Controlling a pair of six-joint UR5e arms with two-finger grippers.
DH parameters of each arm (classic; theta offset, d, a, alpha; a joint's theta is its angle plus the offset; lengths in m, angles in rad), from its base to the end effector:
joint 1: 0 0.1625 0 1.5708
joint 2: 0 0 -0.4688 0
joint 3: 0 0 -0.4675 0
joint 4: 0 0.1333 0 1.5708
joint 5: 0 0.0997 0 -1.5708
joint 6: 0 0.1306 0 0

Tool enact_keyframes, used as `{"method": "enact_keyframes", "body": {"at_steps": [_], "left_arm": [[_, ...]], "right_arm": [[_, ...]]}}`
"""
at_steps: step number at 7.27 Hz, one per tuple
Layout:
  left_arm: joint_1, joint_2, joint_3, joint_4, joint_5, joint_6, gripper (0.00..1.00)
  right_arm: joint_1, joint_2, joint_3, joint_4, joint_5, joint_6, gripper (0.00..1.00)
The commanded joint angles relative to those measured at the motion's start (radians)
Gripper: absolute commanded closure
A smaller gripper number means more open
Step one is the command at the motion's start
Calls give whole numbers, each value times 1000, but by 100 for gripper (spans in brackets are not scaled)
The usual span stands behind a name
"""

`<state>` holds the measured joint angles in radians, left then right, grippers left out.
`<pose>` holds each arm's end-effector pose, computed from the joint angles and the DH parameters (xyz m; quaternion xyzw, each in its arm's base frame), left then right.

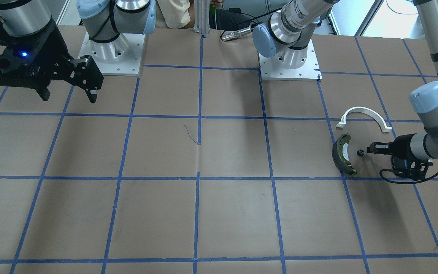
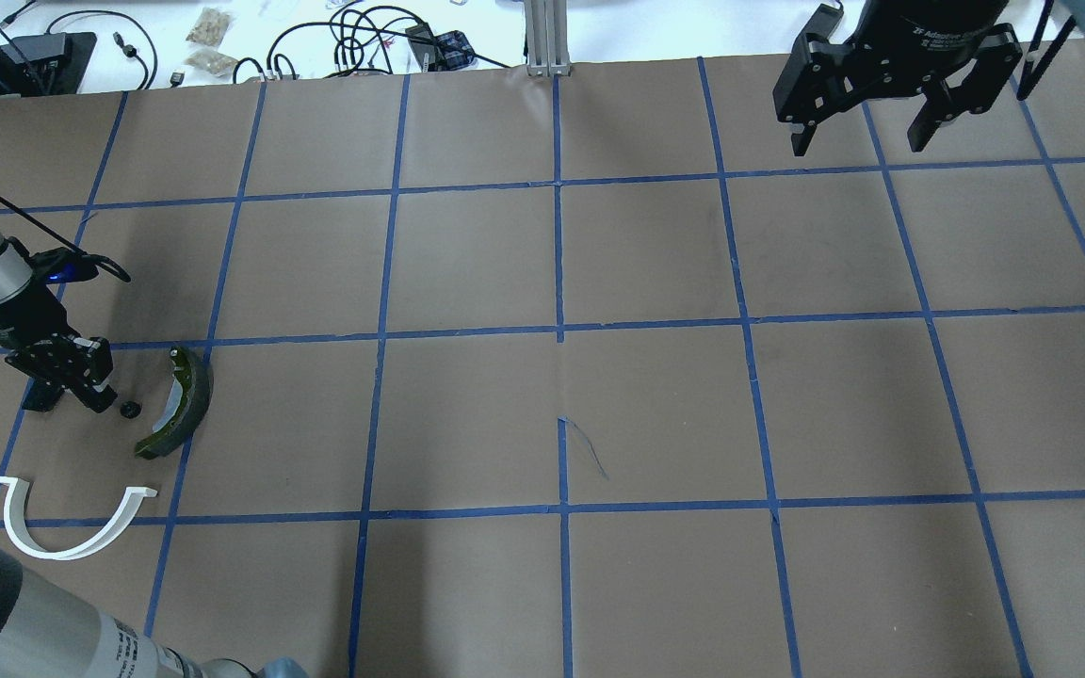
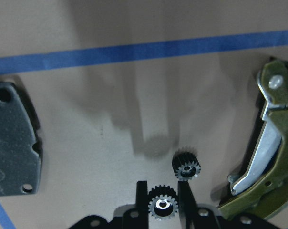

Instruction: Place bearing gear from tray to pile

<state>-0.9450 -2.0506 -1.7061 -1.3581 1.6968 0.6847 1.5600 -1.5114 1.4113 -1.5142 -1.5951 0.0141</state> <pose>0.2797 -0.5865 0.1503 -0.0414 -0.9771 -0.1957 0.0726 0.1237 -0.5996 0.5511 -0.0127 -0.9996 0.0218 0.0121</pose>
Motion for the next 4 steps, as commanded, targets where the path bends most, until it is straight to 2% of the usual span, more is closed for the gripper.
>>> {"method": "enact_keyframes", "body": {"at_steps": [1, 3, 4], "left_arm": [[2, 0, -4, 1, 4, 4, 93], [3, 0, -6, 7, 4, 4, 84], [3, -2, -6, 7, 4, 1, 70]], "right_arm": [[0, 2, 0, -4, -11, -6, 0], [0, 2, 0, -12, -11, -5, 0], [0, -1, -2, -12, -8, -5, 0]]}}
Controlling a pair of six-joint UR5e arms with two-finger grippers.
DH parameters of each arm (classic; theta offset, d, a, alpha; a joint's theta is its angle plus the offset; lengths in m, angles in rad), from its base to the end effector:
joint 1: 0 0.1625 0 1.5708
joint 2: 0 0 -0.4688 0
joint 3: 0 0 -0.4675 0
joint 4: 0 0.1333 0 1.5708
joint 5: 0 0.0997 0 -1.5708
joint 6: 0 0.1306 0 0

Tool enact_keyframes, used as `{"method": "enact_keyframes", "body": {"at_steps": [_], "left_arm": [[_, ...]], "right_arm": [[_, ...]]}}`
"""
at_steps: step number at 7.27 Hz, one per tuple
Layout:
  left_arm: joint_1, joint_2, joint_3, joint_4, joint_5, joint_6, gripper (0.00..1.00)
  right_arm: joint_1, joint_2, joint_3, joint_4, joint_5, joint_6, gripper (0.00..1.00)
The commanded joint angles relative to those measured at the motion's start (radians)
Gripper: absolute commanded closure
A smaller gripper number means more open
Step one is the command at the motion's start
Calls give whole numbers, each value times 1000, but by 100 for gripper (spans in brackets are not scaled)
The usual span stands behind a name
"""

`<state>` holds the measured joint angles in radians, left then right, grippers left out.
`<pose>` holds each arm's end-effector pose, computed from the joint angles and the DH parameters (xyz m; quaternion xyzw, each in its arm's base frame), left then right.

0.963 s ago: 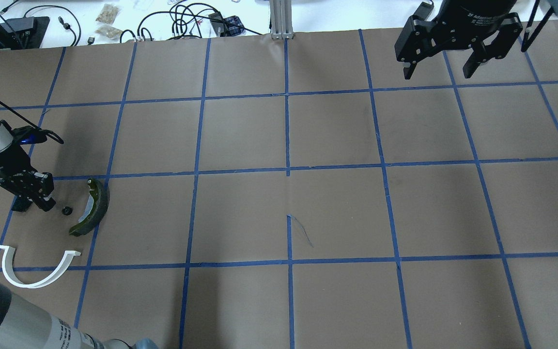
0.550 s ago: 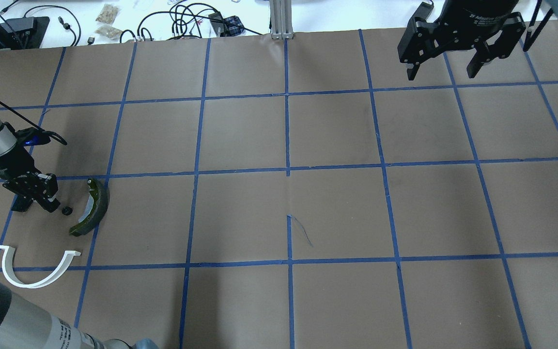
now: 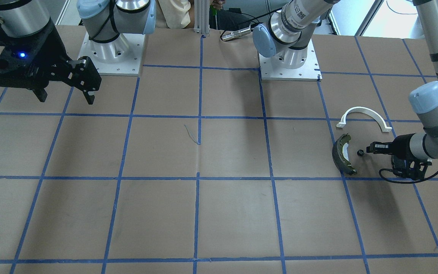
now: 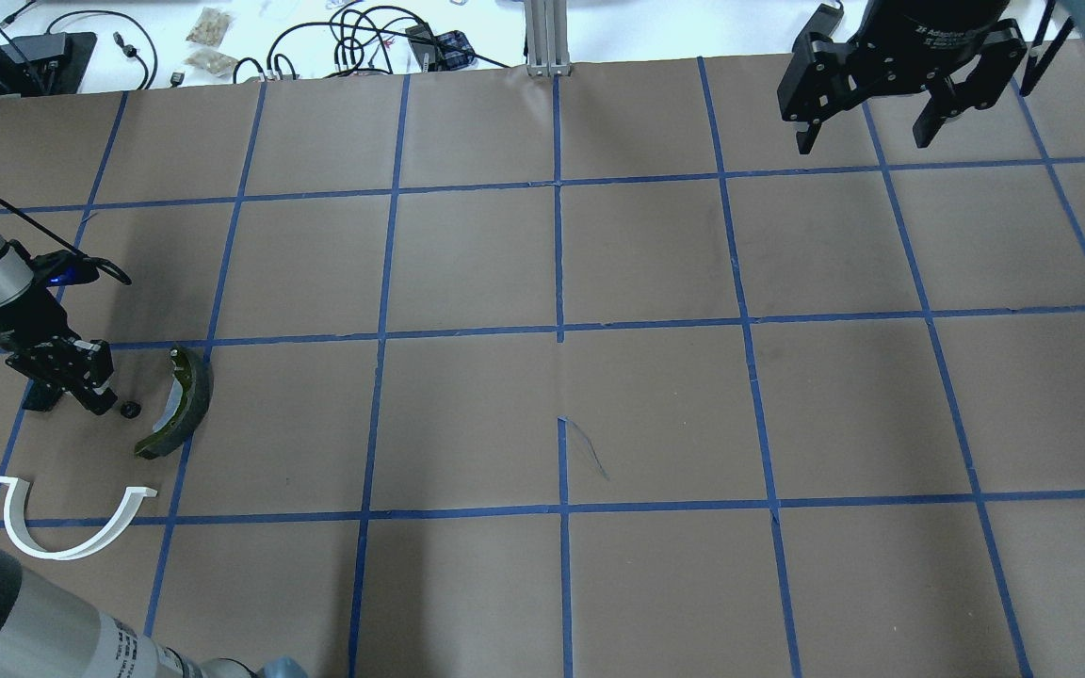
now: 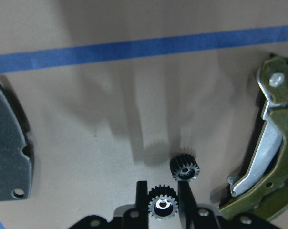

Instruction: Place bearing gear from tray to pile

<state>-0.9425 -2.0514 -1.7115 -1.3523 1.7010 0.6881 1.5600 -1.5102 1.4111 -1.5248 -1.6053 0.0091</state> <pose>0.2808 -0.5844 0.1478 -0.0422 -0.9769 -0.1969 0.0717 0.1223 -0.6014 0.5516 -0.0104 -0.9994 0.0265 0.0173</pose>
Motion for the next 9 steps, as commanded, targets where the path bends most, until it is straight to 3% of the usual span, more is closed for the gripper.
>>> {"method": "enact_keyframes", "body": {"at_steps": [1, 2, 4, 5, 6, 9], "left_arm": [[1, -1, 0, 1, -3, 2, 39], [1, -1, 0, 1, -4, 1, 26], [1, 2, 6, 1, -4, -11, 19], [-15, 23, 22, -2, -7, -28, 4], [-53, 37, 64, -10, -7, -56, 0], [-228, 129, 281, -204, -27, -187, 0]], "right_arm": [[0, -2, -1, -2, 14, 0, 0], [0, -4, -1, 0, 16, 0, 0], [0, -5, -1, -6, 16, 3, 0], [2, -4, -1, -11, 16, 0, 0], [2, -5, -1, -18, 18, -4, 0], [3, -8, 2, -40, 16, -29, 0]]}}
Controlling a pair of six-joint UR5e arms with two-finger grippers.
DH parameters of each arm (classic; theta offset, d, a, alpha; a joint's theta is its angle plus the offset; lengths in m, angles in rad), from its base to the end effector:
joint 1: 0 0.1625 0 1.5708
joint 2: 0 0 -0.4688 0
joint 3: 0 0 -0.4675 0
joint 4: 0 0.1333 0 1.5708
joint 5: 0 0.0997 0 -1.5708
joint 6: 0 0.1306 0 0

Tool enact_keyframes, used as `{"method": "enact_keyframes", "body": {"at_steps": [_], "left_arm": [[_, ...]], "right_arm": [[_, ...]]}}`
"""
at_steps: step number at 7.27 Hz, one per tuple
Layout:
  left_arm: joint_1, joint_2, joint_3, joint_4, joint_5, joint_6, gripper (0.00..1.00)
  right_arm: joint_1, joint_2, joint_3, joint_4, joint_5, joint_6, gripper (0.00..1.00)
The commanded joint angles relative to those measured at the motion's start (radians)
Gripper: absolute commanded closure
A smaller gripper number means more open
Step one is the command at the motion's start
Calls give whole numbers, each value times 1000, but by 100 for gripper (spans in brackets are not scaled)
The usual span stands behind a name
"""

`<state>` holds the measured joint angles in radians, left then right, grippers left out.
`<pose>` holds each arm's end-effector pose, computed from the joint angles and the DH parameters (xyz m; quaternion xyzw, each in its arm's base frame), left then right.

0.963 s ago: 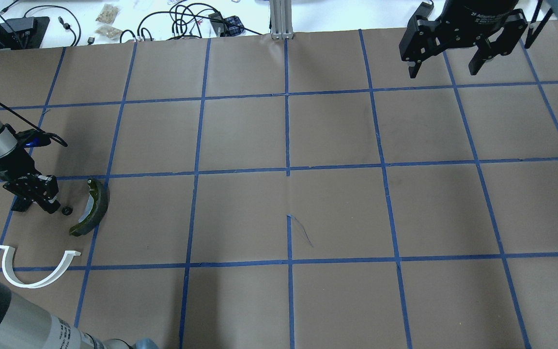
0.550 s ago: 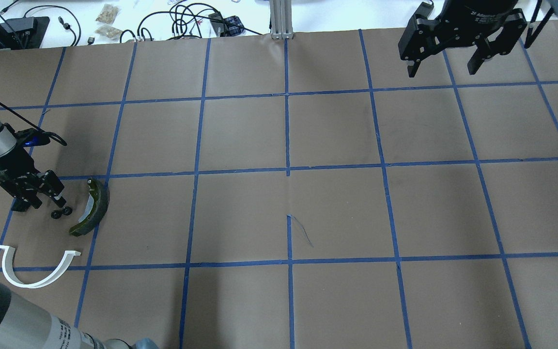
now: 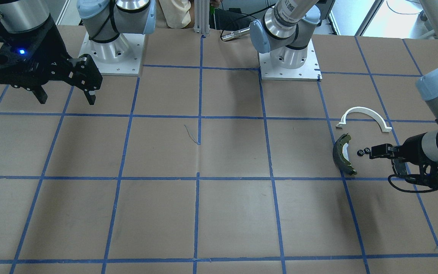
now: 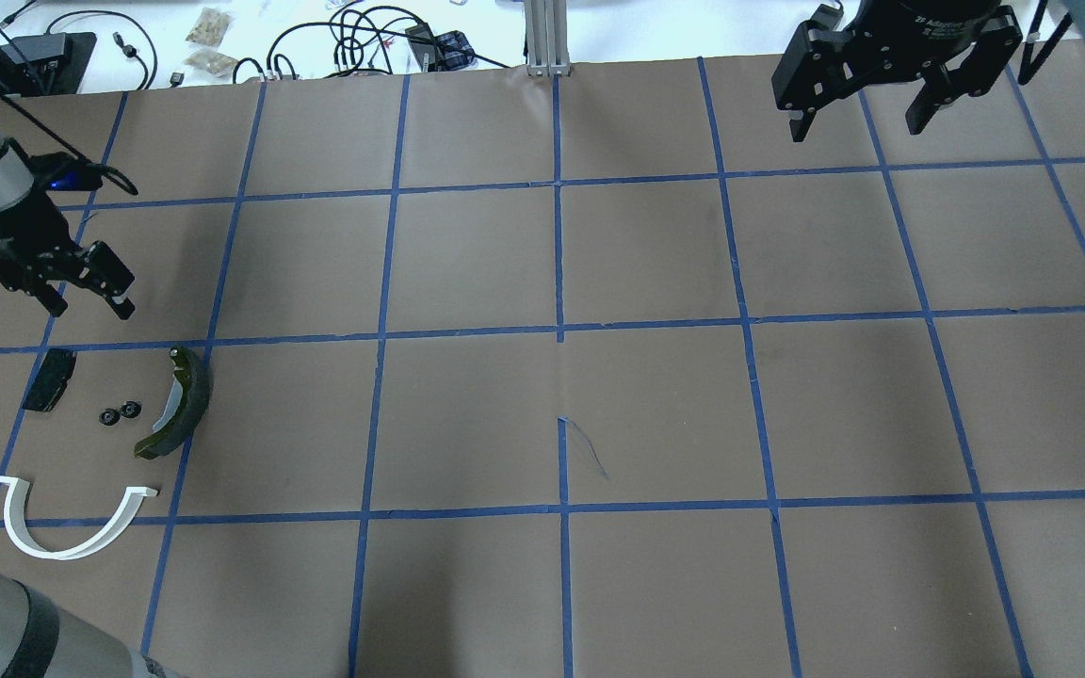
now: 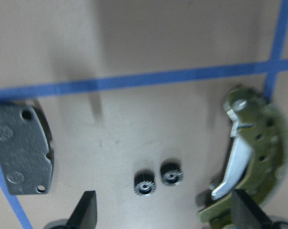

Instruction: Place bearing gear from tray to pile

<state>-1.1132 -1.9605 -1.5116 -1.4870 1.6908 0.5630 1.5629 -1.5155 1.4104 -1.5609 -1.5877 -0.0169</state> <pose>0.1972 -0.6668 0.2944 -0.0595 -0.9889 -0.1362 0.0081 0.1263 -0.6035 0.5591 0.0041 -0.9988 0.0475 0.0090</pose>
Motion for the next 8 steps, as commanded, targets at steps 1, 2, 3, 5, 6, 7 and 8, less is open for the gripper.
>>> {"method": "enact_keyframes", "body": {"at_steps": [1, 2, 3, 5, 6, 7, 8], "left_arm": [[-107, 69, 102, -68, -32, -67, 0], [-169, 98, 123, -62, -23, -118, 0], [-232, 115, 158, -73, -17, -179, 0], [-347, 149, 160, -78, -26, -288, 0], [-417, 153, 159, -76, -37, -373, 0], [-475, 153, 153, -64, -39, -441, 0], [-491, 163, 156, -59, -92, -460, 0]], "right_arm": [[0, -5, 13, -5, 3, -3, 0], [2, -12, 27, -8, 3, -3, 0], [0, -17, 38, -11, 3, -3, 0], [2, -20, 53, -22, 3, -3, 0], [2, -38, 76, -27, 3, -3, 0], [2, -43, 93, -60, 3, -3, 0], [2, -43, 93, -67, 2, -6, 0]]}}
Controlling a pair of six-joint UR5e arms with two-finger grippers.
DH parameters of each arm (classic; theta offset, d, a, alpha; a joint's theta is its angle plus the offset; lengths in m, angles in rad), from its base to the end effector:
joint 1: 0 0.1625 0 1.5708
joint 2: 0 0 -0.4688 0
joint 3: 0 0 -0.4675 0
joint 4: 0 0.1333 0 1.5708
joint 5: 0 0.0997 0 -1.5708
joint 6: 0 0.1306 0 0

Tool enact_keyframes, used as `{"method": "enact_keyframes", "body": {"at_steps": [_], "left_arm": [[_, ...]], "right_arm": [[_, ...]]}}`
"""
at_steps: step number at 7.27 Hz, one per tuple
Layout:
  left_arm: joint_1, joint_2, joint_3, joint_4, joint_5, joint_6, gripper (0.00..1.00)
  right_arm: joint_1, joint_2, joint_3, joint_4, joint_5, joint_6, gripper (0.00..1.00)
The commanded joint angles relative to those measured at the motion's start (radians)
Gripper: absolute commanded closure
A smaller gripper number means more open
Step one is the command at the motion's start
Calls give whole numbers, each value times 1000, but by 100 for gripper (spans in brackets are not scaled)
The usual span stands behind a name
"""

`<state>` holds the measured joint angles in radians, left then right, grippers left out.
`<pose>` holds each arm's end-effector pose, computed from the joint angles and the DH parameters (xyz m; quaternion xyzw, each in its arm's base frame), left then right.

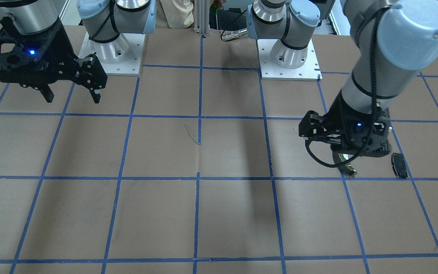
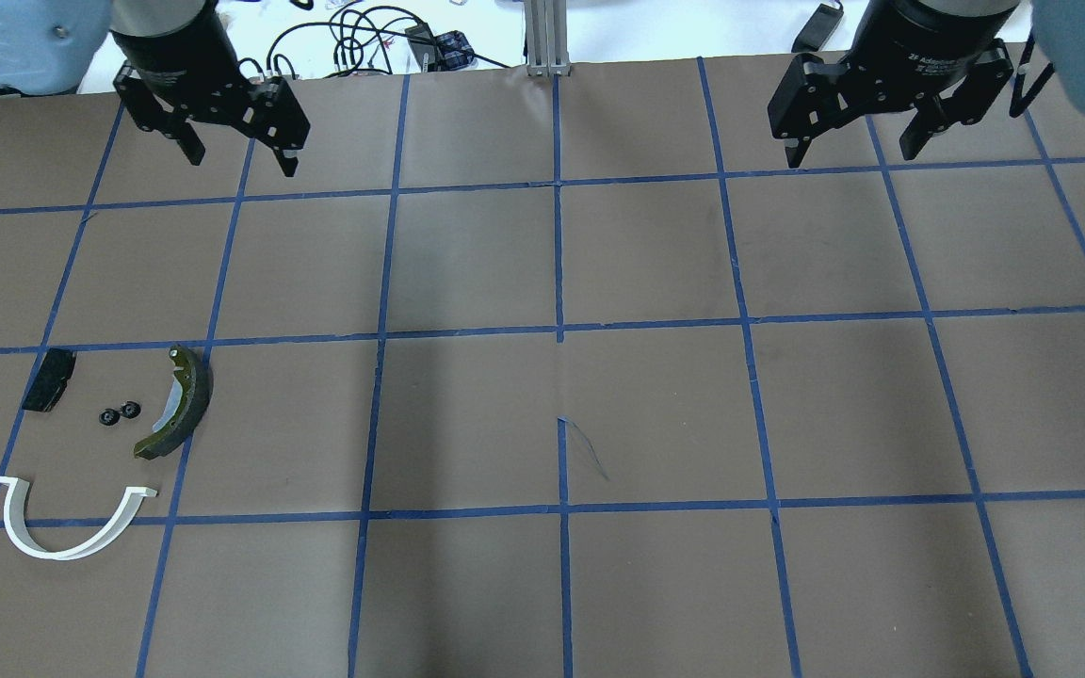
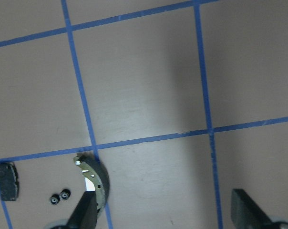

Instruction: Place bearing gear from tray to pile

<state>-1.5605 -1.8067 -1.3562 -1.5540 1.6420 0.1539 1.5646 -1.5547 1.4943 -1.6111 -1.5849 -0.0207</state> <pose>-0.1170 -0.6773 0.4776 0.0718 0.9968 0.0052 0.0353 0.1278 -0.5873 0.5396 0.0069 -0.9987 0.0502 0.0077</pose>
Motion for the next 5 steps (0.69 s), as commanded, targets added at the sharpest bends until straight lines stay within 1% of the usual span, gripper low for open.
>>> {"method": "enact_keyframes", "body": {"at_steps": [1, 2, 3, 4, 5], "left_arm": [[-50, 13, -9, 6, -95, -86, 0], [-55, 30, -27, 2, -88, -92, 0], [-43, 58, -38, -21, -64, -68, 0], [-36, 73, -59, -38, -59, -42, 0], [-27, 95, -96, -29, -56, -42, 0]], "right_arm": [[0, -4, 9, -16, -1, -2, 0], [0, -4, 7, -18, -1, -2, 0], [0, 4, -8, -23, 2, -2, 0], [-1, 5, -9, -23, 8, -4, 0], [-1, 5, -8, -23, 8, -4, 0]]}}
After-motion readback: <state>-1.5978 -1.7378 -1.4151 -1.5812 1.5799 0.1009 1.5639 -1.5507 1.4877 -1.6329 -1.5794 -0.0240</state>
